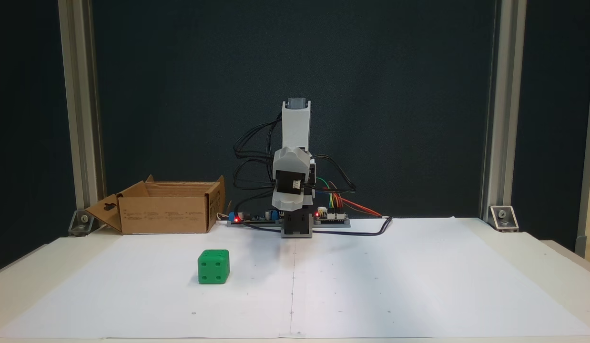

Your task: Grasp a green dice and put it in the bin.

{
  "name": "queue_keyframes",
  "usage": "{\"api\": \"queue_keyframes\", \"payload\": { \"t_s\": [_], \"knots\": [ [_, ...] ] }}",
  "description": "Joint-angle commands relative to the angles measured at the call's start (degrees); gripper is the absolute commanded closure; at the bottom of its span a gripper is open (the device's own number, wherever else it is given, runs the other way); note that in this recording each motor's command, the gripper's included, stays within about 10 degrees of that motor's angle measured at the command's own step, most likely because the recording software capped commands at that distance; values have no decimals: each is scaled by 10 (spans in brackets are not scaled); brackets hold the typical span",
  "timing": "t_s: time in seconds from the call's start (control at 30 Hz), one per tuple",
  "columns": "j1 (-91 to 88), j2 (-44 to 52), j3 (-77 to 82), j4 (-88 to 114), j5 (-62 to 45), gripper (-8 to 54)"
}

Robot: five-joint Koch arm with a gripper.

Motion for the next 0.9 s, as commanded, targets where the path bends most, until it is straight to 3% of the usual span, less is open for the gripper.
{"api": "queue_keyframes", "payload": {
  "t_s": [0.0,0.37,0.87],
  "knots": [
    [-3,65,27,-100,19,13],
    [4,65,2,-83,16,16],
    [138,66,-308,495,36,16]
  ]
}}
